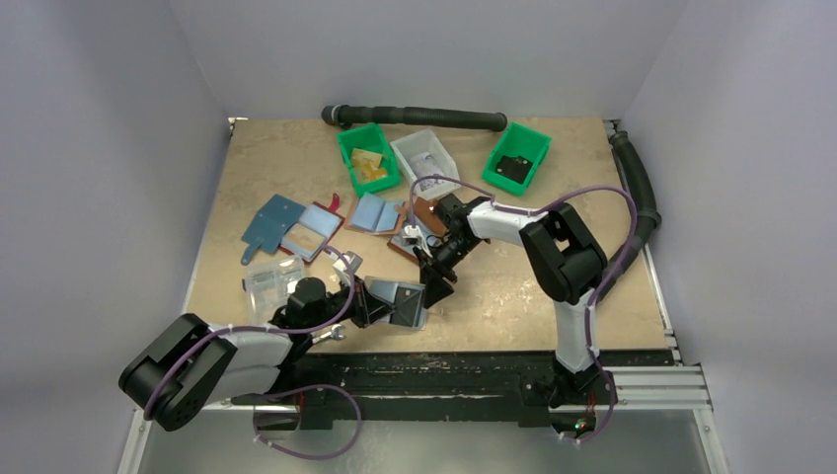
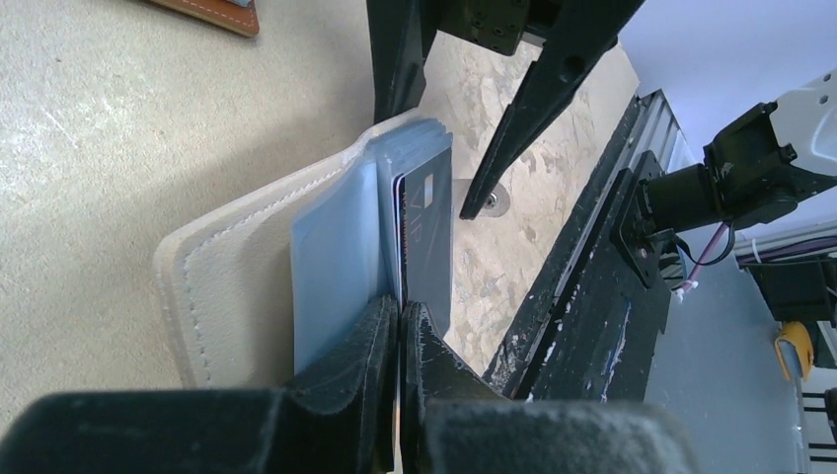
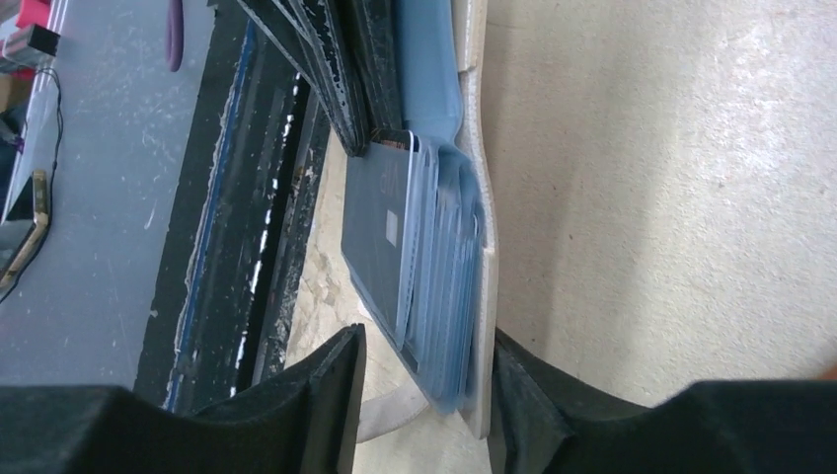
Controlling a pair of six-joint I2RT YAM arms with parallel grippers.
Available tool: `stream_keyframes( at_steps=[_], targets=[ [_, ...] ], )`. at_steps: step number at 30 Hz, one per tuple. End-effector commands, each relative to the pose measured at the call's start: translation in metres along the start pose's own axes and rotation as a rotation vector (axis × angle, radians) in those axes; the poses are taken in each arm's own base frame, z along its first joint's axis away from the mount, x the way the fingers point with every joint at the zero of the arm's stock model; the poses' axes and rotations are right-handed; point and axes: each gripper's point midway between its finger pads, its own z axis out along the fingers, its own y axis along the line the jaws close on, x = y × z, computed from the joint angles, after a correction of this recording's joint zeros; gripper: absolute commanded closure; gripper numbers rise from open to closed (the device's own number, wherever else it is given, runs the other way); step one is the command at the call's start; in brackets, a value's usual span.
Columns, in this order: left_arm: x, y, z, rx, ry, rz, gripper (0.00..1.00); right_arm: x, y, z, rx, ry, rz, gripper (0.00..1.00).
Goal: Take the credit cards out of the card holder
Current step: Remove the credit card from the card holder.
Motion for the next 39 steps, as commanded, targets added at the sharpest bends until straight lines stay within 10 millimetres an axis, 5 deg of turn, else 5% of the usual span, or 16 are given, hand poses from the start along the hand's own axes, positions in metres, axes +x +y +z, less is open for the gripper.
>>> stream_keyframes(
  at_steps=[1,8,39],
  targets=[
    [-0.018,-0.011,0.003,0.052,-0.067,0.09,1.0,-0.014,0.005,0.002,-0.032,-0.015,-0.048,0.54],
    [-0.017,-0.009,0.0,0.044,-0.074,0.089,1.0,-0.013,0.009,0.0,-0.06,-0.004,-0.074,0.99],
    [0.001,0.004,-0.013,-0.012,-0.037,0.002,1.0,0.0,0.008,-0.011,-0.045,0.087,-0.056,1.0]
  ],
)
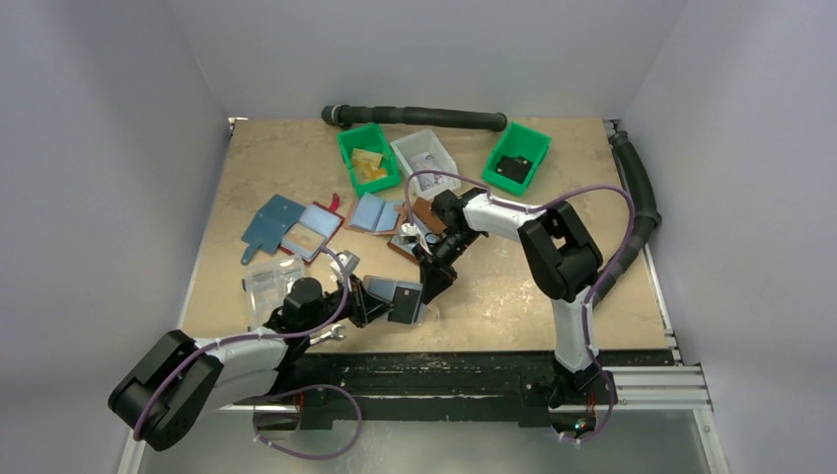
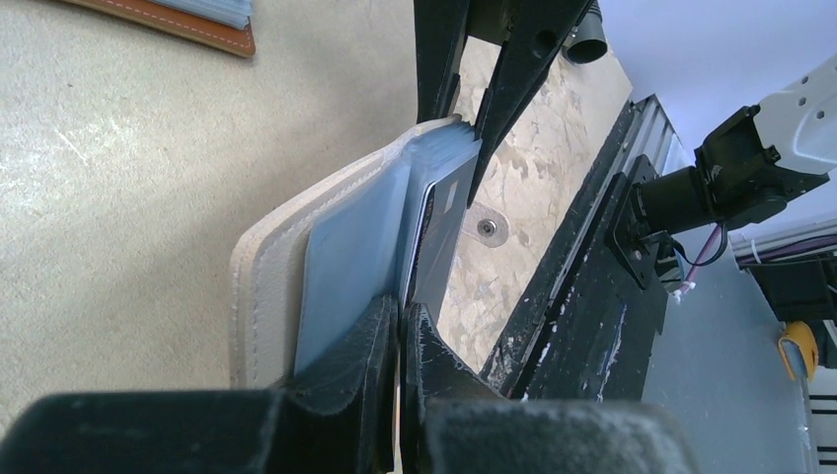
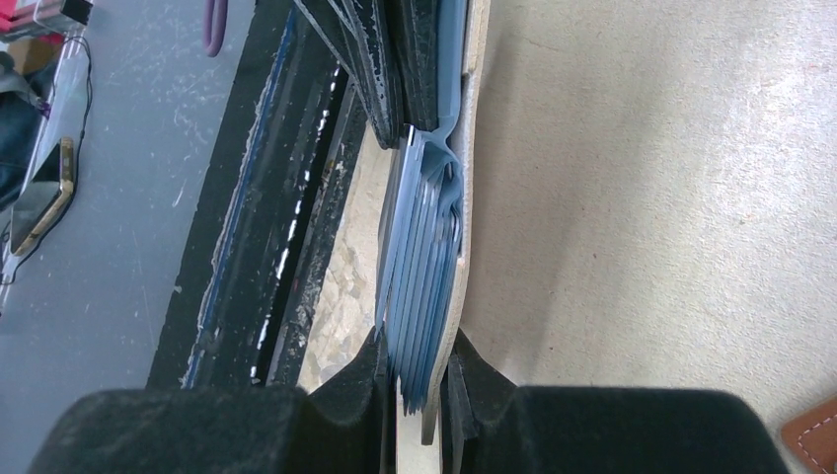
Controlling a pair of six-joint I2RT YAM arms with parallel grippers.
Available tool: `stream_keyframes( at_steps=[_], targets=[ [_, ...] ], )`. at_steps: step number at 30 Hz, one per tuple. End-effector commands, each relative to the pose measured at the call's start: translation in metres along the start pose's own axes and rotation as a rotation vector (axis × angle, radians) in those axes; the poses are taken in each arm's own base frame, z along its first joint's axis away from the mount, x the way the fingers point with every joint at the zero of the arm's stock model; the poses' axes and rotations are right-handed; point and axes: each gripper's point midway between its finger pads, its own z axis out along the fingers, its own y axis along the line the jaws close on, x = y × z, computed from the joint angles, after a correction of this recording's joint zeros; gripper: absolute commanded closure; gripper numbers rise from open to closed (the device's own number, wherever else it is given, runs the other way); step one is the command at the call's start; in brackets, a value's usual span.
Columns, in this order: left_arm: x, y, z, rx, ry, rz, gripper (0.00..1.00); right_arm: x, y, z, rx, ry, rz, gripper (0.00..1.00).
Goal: Take the credit cards out of the card holder
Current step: Remove the credit card from the card holder.
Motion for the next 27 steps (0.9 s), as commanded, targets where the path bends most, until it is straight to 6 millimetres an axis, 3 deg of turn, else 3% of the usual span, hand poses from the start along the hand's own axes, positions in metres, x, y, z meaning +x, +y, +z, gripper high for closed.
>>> stream_keyframes(
  at_steps=[1,27],
  targets=[
    [0.0102,0.009,-0.0083,-0.025,-0.008,-0.027,1.0,0.0075,-0.0031,-0.0033,0.008,0.051,-0.001,1.0],
    [0.0138,0.018,-0.0093,-0.063,0.021,-0.138,0.87,0.0119,-0.0045,-0.0016,-0.009,0.062,0.037,1.0]
  ],
)
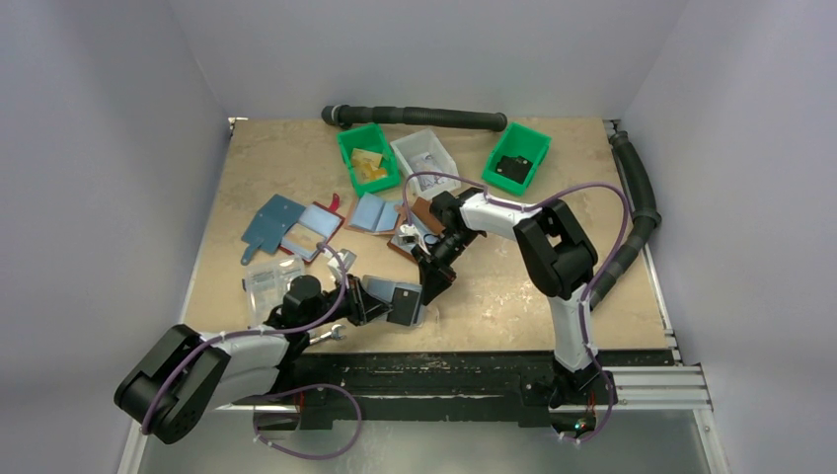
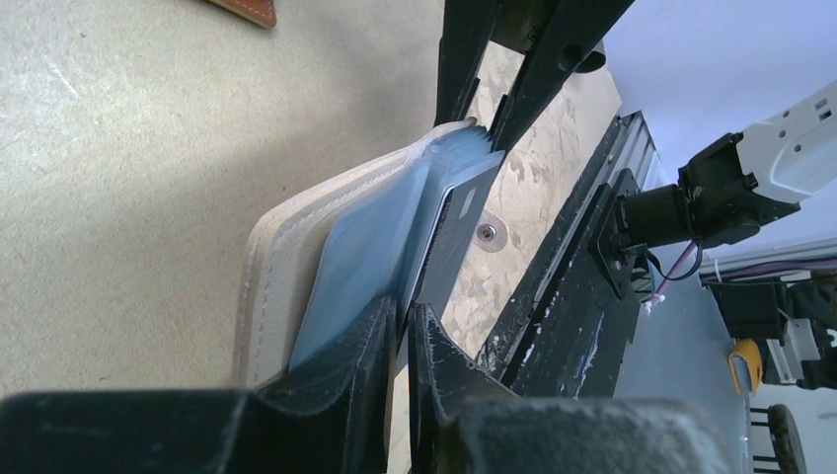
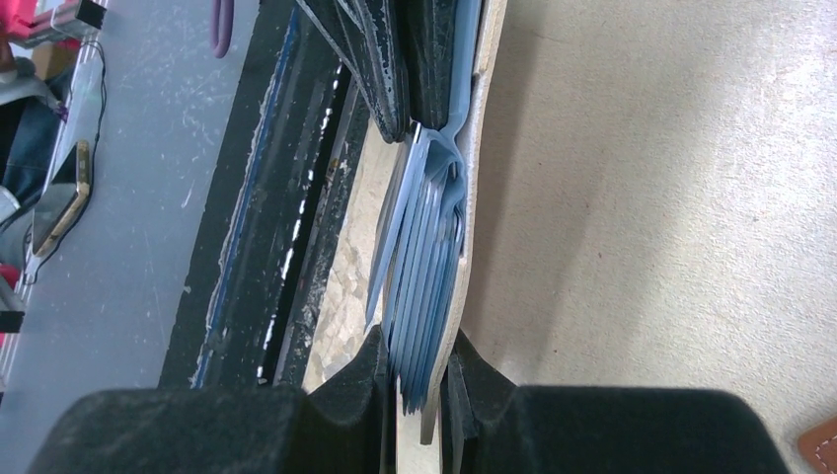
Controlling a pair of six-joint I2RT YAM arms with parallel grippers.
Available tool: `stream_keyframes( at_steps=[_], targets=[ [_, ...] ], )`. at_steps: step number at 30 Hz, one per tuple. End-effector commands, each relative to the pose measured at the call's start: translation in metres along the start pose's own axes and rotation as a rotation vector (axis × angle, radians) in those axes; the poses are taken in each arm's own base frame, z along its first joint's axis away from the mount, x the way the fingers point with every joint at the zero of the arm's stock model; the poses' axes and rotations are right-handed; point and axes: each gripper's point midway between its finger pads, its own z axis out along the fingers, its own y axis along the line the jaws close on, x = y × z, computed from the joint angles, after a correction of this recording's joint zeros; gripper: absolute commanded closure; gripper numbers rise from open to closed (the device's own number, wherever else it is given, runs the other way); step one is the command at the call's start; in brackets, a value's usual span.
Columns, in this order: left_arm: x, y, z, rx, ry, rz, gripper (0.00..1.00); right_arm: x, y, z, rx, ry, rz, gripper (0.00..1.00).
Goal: Take the credit cards out of the card holder
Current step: Remove the credit card from the card holder.
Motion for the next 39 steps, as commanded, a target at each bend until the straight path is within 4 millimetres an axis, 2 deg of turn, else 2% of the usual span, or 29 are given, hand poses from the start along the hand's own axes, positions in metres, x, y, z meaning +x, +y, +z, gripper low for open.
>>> stream_keyframes(
  at_steps=[1,15,16,19,22,27,30,33,39],
  targets=[
    [0.009,0.015,-0.007,-0.058,-0.001,-0.03,0.87,0.009,-0.003,-0.003,0.008,0.05,0.009,1.0],
    [0.006,0.026,-0.012,-0.141,-0.009,-0.027,0.85,0.01,-0.004,-0.003,0.001,0.046,0.027,1.0],
    [0.006,0.024,-0.011,-0.129,-0.011,-0.025,0.85,0.009,-0.004,-0.003,0.002,0.046,0.027,1.0],
    [-0.007,0.0,-0.009,-0.018,-0.045,0.005,0.83,0.01,-0.005,-0.003,0.004,0.047,0.036,1.0],
    [-0.014,-0.01,-0.01,0.021,-0.071,0.015,0.73,0.01,-0.006,-0.002,0.003,0.047,0.037,1.0],
    [-0.026,-0.002,-0.006,-0.041,-0.095,0.014,0.63,0.011,-0.006,-0.002,0.0,0.049,0.045,1.0],
    [-0.025,0.004,-0.001,-0.068,-0.073,0.012,0.61,0.011,-0.006,-0.002,-0.001,0.048,0.044,1.0],
    [-0.024,0.007,0.001,-0.079,-0.057,0.012,0.55,0.011,-0.006,-0.002,-0.001,0.048,0.045,1.0],
    [-0.022,0.012,0.007,-0.128,-0.034,0.025,0.56,0.011,-0.006,-0.002,-0.005,0.049,0.047,1.0]
  ],
)
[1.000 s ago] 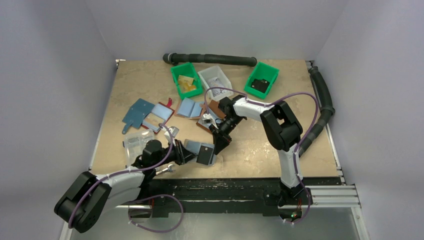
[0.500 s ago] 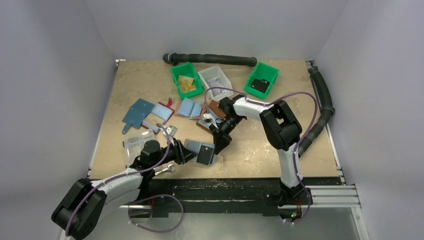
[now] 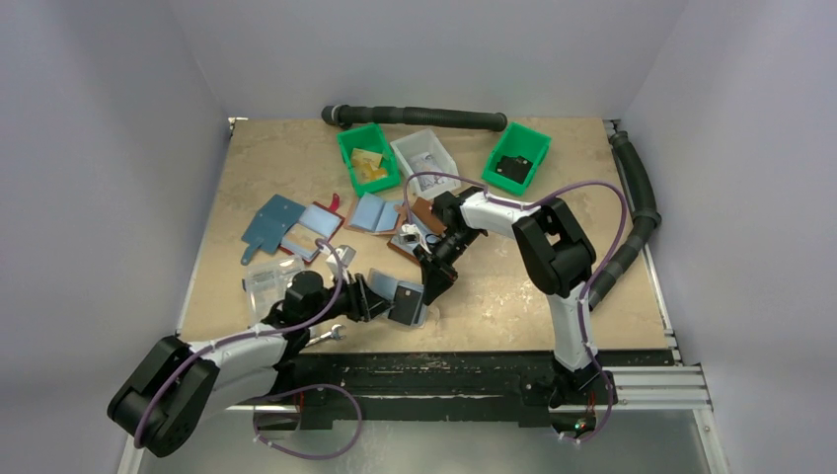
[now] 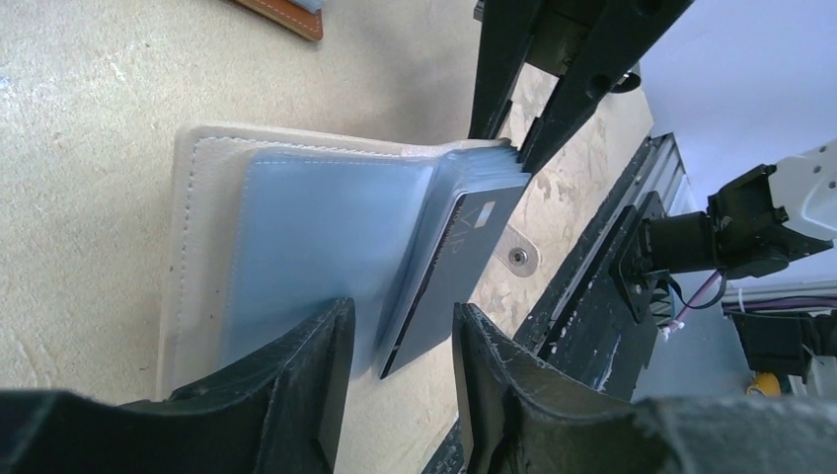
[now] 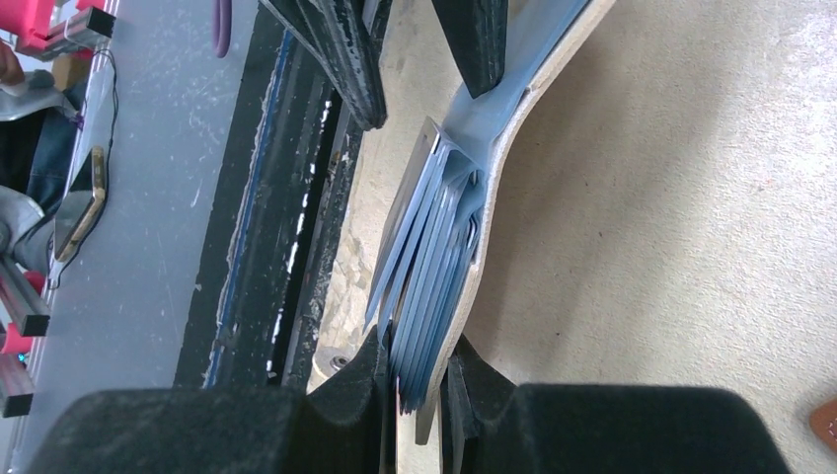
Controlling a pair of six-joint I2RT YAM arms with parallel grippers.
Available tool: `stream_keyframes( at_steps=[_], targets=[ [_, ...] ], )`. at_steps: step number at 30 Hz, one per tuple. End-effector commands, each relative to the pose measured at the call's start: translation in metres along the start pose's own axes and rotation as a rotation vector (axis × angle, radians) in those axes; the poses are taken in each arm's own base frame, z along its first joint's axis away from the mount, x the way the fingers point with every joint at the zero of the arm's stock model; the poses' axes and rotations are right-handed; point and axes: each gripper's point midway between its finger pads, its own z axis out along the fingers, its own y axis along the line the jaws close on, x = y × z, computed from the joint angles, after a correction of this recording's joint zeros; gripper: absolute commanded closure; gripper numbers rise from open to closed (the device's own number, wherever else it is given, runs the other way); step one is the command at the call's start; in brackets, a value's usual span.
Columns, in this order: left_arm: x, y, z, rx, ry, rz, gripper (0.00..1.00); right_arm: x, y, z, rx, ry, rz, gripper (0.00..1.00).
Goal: Take the credit cards out of the card holder
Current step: Remove the credit card from the card holder.
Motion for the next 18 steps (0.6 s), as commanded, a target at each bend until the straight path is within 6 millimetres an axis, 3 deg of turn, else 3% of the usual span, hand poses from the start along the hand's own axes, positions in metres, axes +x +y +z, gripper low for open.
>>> stream_keyframes(
  at_steps=[1,9,18],
  targets=[
    [-0.014,0.003,0.009,-0.051,-0.023,0.047,0.58,0.006,-0.006,-0.002,0.007,0.039,-0.001,1.0],
    [-0.006,0.004,0.02,-0.051,0.017,0.047,0.67,0.006,-0.005,-0.001,0.001,0.037,-0.001,1.0],
    [0.002,0.049,0.01,-0.281,0.027,0.024,0.83,0.007,-0.004,-0.001,-0.003,0.039,0.0,1.0]
  ],
)
